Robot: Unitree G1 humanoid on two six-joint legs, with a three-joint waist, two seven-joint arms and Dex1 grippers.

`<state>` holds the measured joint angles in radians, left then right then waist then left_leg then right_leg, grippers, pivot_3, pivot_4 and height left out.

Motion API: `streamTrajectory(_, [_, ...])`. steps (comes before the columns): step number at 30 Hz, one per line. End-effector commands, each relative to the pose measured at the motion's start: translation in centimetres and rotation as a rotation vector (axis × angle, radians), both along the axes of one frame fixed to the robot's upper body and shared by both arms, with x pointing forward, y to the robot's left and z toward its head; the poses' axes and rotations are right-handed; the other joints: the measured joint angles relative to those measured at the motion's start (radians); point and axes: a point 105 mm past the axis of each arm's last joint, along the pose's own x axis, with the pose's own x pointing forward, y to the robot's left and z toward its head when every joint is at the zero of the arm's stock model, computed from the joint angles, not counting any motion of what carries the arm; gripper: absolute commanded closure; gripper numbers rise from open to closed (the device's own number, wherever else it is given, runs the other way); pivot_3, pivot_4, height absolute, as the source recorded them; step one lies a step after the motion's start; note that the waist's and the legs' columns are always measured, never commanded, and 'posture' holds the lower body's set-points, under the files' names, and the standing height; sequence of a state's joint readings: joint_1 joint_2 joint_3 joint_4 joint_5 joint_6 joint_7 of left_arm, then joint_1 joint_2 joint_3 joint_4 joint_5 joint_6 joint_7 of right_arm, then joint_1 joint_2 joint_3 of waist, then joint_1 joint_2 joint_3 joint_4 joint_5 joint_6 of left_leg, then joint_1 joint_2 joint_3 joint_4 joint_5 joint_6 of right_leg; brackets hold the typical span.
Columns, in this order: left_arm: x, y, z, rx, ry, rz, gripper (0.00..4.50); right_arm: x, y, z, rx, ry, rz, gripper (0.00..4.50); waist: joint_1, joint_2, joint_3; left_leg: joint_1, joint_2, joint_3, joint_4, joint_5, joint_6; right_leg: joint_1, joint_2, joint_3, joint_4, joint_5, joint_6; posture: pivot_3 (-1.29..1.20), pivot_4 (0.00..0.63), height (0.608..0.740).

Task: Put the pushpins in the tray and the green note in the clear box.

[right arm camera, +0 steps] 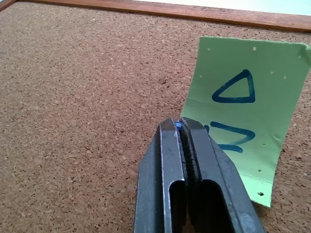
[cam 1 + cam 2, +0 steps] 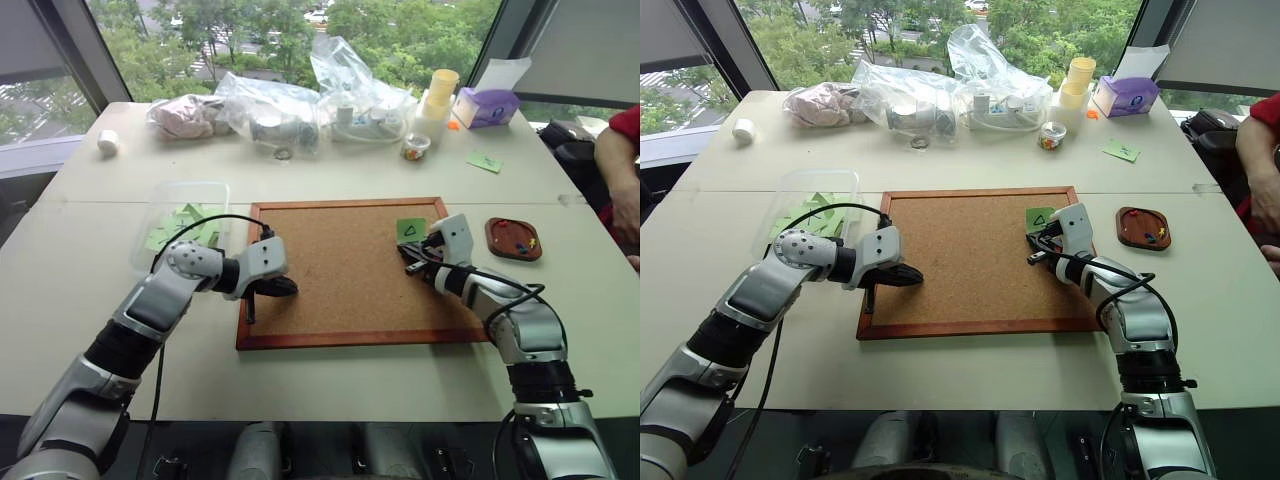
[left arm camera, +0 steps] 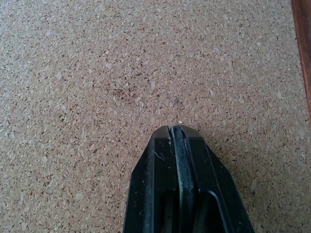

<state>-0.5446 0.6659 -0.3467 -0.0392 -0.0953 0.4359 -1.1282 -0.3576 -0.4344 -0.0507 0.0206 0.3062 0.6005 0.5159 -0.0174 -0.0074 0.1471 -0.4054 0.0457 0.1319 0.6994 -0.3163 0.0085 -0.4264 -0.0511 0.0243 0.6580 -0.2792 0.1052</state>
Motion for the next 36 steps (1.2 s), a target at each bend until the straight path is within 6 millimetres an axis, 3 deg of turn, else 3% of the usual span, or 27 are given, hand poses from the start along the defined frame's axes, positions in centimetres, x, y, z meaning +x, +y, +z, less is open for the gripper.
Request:
streamTrajectory(1, [0.1, 0.1, 0.1, 0.003, -0.010, 0.006, 4.50, -0.6, 1.4, -0.4, 0.017, 0.007, 0.046, 4.49, 0.000, 0.000, 0.000, 0.000, 0.000, 0.000, 0.000, 0.000, 0.000, 0.000, 0.000, 0.000, 0.000, 0.000, 0.000, 0.00, 0.150, 0.735])
streamTrajectory(8, [0.1, 0.3, 0.0, 0.018, -0.008, 0.001, 4.50, -0.5, 0.4, 5.8, 0.086, -0.243, -0.014, 4.49, 0.002, 0.001, 0.000, 0.000, 0.000, 0.000, 0.000, 0.000, 0.000, 0.000, 0.000, 0.000, 0.000, 0.000, 0.000, 0.00, 0.150, 0.735])
streamTrajectory(15, [-0.1, 0.1, 0.1, 0.003, 0.008, -0.012, 4.50, -2.1, 1.2, 8.8, 0.072, -0.324, 0.027, 4.49, 0.003, 0.001, 0.000, -0.001, 0.001, 0.000, 0.000, 0.000, 0.000, -0.001, 0.000, 0.000, 0.000, 0.000, 0.000, 0.00, 0.150, 0.735])
streamTrajectory(18, [0.2, -0.8, 3.1, -0.204, 0.067, 0.008, 4.50, -2.3, 1.6, 9.2, 0.043, -0.334, 0.057, 4.49, 0.004, 0.001, 0.001, -0.001, 0.000, 0.000, 0.000, 0.000, 0.000, -0.001, 0.000, 0.000, 0.000, 0.000, 0.000, 0.00, 0.150, 0.735])
streamTrajectory(19, [0.6, -1.0, 4.5, -0.281, 0.076, 0.027, 3.82, -2.4, 1.7, 9.4, 0.033, -0.337, 0.067, 4.50, 0.004, 0.001, 0.001, -0.001, 0.001, 0.000, 0.000, 0.000, 0.000, -0.001, 0.000, 0.000, 0.000, 0.000, 0.000, 0.00, 0.150, 0.735])
streamTrajectory(20, [1.1, -1.0, 5.8, -0.355, 0.082, 0.047, 3.59, -2.5, 1.9, 9.5, 0.024, -0.339, 0.080, 4.50, 0.006, 0.000, 0.001, -0.001, 0.001, 0.000, 0.000, 0.000, 0.000, -0.001, 0.000, 0.000, 0.000, 0.000, 0.000, 0.00, 0.150, 0.735])
streamTrajectory(24, [3.3, -0.8, 12.3, -0.693, 0.105, 0.123, 1.59, -3.1, 2.5, 10.0, -0.039, -0.349, 0.160, 4.50, 0.005, 0.000, 0.001, -0.002, 0.000, -0.002, 0.001, 0.000, 0.000, -0.001, 0.000, 0.000, 0.000, 0.000, 0.000, 0.00, 0.150, 0.735])
streamTrajectory(27, [4.6, -1.6, 14.3, -0.817, 0.163, 0.176, 0.06, -3.6, 2.9, 10.2, -0.092, -0.349, 0.233, 4.50, 0.004, 0.000, 0.001, -0.002, -0.001, -0.003, 0.001, 0.000, 0.000, -0.001, 0.000, 0.000, 0.000, 0.000, 0.000, 0.00, 0.150, 0.735])
streamTrajectory(31, [7.6, -3.9, 13.4, -0.895, 0.386, 0.357, 0.06, -4.3, 3.6, 10.5, -0.157, -0.354, 0.332, 4.50, 0.007, -0.001, 0.001, -0.002, -0.003, -0.004, 0.001, 0.000, 0.000, 0.000, 0.000, 0.000, 0.000, 0.000, 0.000, 0.00, 0.150, 0.735])
streamTrajectory(34, [7.3, -6.3, 13.1, -0.917, 0.519, 0.303, 0.06, -4.6, 4.0, 10.5, -0.201, -0.357, 0.393, 4.50, 0.003, -0.001, 0.002, -0.002, -0.003, -0.004, 0.001, 0.000, 0.000, 0.000, 0.000, 0.000, -0.001, 0.000, 0.000, 0.00, 0.150, 0.735])
streamTrajectory(36, [7.0, -8.5, 11.9, -0.878, 0.568, 0.252, 0.06, -4.6, 4.5, 10.4, -0.235, -0.365, 0.437, 4.50, 0.002, -0.001, 0.002, -0.003, -0.003, -0.004, 0.000, 0.000, 0.000, -0.001, 0.000, 0.000, -0.002, 0.000, 0.000, 0.00, 0.150, 0.735])
